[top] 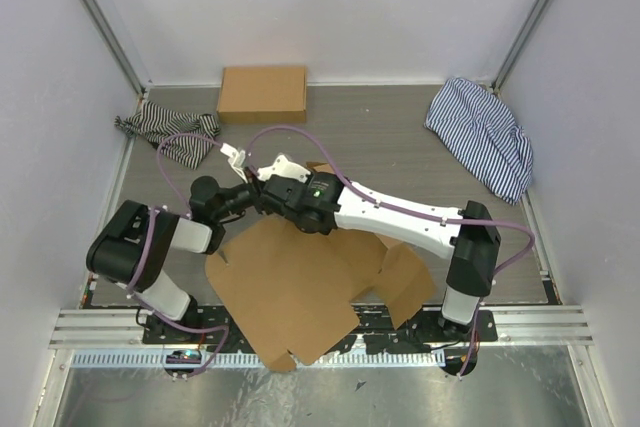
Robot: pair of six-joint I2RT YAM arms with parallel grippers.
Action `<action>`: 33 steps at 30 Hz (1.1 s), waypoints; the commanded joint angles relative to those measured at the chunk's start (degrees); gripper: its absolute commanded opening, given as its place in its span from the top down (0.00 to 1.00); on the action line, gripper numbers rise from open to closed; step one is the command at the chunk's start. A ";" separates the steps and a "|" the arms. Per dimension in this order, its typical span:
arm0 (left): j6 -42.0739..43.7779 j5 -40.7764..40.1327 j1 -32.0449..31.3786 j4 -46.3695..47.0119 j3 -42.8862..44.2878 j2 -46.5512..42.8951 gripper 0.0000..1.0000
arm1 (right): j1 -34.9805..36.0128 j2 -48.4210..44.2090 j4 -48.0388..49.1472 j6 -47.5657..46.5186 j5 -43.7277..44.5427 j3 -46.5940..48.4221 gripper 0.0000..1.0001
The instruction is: Fold the paper box
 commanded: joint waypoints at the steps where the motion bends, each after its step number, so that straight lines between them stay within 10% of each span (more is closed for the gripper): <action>1: 4.83 -3.17 -0.05 -5.14 -0.96 -4.23 0.48 | 1.91 -0.69 -2.59 5.12 2.82 3.89 0.97; 33: 8.10 -7.90 -2.13 -17.83 -1.08 -8.16 0.44 | 6.39 7.92 -6.26 9.32 2.17 9.35 0.96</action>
